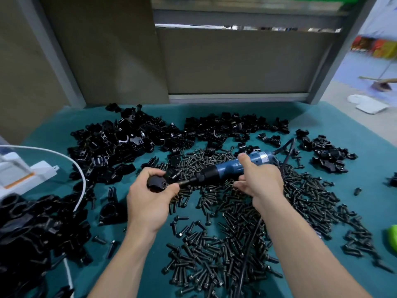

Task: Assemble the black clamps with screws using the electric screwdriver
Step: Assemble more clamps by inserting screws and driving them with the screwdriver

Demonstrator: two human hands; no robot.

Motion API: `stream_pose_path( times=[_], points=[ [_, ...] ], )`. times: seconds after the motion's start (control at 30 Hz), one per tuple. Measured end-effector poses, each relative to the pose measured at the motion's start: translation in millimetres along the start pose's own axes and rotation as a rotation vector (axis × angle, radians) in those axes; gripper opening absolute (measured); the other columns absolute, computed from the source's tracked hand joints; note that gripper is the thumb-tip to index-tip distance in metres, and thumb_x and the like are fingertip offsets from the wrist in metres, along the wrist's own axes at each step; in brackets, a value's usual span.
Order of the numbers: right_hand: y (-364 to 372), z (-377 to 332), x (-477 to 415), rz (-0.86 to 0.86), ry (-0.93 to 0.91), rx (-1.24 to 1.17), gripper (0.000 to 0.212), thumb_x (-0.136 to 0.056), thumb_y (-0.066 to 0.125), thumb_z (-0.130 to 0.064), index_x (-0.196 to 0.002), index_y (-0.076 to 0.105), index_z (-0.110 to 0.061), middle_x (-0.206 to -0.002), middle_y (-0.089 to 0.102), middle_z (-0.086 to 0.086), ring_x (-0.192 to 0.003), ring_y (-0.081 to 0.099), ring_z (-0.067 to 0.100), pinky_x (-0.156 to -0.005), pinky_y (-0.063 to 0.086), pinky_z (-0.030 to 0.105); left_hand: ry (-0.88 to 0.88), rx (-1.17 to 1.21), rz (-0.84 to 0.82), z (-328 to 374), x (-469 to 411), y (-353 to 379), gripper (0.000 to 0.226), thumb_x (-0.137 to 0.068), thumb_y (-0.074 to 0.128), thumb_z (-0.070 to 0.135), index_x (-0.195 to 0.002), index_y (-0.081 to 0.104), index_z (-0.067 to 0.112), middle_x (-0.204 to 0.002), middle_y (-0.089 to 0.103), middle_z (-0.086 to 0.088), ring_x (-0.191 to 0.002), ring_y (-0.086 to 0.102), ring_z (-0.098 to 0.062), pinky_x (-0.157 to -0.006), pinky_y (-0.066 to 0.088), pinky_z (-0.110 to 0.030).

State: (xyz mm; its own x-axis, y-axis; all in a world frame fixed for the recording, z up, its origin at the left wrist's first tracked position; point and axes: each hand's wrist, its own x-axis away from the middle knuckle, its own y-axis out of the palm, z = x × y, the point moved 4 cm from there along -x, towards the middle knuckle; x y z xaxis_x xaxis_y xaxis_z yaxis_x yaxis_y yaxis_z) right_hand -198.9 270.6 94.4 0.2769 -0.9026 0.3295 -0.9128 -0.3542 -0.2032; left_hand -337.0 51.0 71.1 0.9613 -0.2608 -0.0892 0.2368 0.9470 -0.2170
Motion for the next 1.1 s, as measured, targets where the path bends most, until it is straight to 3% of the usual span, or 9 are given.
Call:
stream_pose_path(
  times=[0.1,0.23,0.3,0.4,0.5,0.6,0.8,0.93,1.1],
  points=[
    [17,-11,-11,0.141,0.138,0.166,0.082,-0.081,0.076,-0.060,-0.137,0.045,-0.008,-0.112,0.066,0.013,-0.091,0.070,0.033,-0.089,0.059,0.049,0.005,-0.049,-0.011,5,1,6,0.041,-0.079,0.090,0.014,-0.090,0.063,0.043,-0.069,0.066,0.007,-0.049,0.054,-0.003,-0.045,0.045,-0.024],
    [38,-29,-23,0.041,0.183,0.318,0.062,-0.097,0.056,-0.043,-0.145,0.039,-0.008,-0.132,0.051,0.017,-0.106,0.055,0.038,-0.101,0.049,0.048,-0.010,-0.058,-0.035,7,7,8,0.041,-0.081,0.089,0.012,-0.088,0.063,0.044,-0.070,0.065,0.010,-0.047,0.054,0.007,-0.040,0.040,-0.014],
    [50,-34,-27,-0.014,0.052,0.549,0.045,-0.095,0.056,-0.020,-0.138,0.047,-0.015,-0.110,0.055,0.016,-0.098,0.057,0.039,-0.102,0.048,0.056,-0.008,-0.062,-0.071,8,7,7,0.041,-0.082,0.087,0.012,-0.089,0.062,0.044,-0.075,0.068,0.020,-0.050,0.055,0.011,-0.041,0.041,-0.011],
    [62,-34,-17,0.050,0.112,0.616,0.069,-0.093,0.061,-0.026,-0.151,0.030,-0.006,-0.132,0.046,0.021,-0.099,0.054,0.034,-0.105,0.049,0.048,-0.009,-0.092,-0.120,8,7,4,0.041,-0.083,0.086,0.012,-0.088,0.062,0.044,-0.079,0.066,0.030,-0.052,0.056,0.011,-0.039,0.040,-0.012],
    [60,-29,-19,0.133,0.215,0.288,0.094,-0.086,0.070,-0.035,-0.154,0.019,0.004,-0.139,0.047,0.017,-0.092,0.058,0.028,-0.089,0.056,0.034,-0.018,-0.108,-0.126,5,6,4,0.040,-0.083,0.087,0.017,-0.090,0.061,0.047,-0.080,0.068,0.013,-0.049,0.056,0.005,-0.038,0.039,-0.019],
    [62,-29,-18,0.023,0.143,-0.085,0.057,-0.099,0.060,-0.018,-0.143,0.036,0.008,-0.116,0.049,0.016,-0.096,0.053,0.029,-0.067,0.052,0.026,-0.026,-0.054,-0.122,5,8,5,0.036,-0.082,0.088,0.022,-0.089,0.061,0.044,-0.077,0.068,0.012,-0.043,0.050,-0.004,-0.041,0.039,-0.022],
    [25,-18,5,0.051,0.150,-0.421,0.032,-0.081,0.073,-0.023,-0.104,0.054,-0.014,-0.103,0.067,0.006,-0.087,0.066,0.020,-0.068,0.054,0.035,-0.076,0.086,-0.144,5,5,4,0.047,-0.077,0.087,0.001,-0.081,0.066,0.042,-0.092,0.073,0.009,-0.085,0.066,-0.017,-0.071,0.052,-0.032],
    [9,-19,12,-0.100,0.221,-0.910,0.028,-0.093,0.068,-0.017,-0.115,0.052,-0.014,-0.110,0.061,0.017,-0.089,0.076,0.035,-0.069,0.065,0.050,-0.038,0.104,-0.208,10,8,6,0.057,-0.075,0.074,-0.021,-0.077,0.067,0.036,-0.101,0.077,0.023,-0.091,0.074,-0.006,-0.065,0.055,-0.016],
    [17,-19,6,-0.214,0.225,-1.168,0.022,-0.091,0.067,-0.009,-0.106,0.051,-0.013,-0.080,0.058,0.010,-0.051,0.061,0.019,-0.057,0.056,0.033,0.021,0.054,-0.258,13,8,11,0.055,-0.069,0.071,-0.021,-0.074,0.064,0.034,-0.102,0.078,0.022,-0.073,0.071,-0.001,-0.052,0.049,-0.018]
  ],
)
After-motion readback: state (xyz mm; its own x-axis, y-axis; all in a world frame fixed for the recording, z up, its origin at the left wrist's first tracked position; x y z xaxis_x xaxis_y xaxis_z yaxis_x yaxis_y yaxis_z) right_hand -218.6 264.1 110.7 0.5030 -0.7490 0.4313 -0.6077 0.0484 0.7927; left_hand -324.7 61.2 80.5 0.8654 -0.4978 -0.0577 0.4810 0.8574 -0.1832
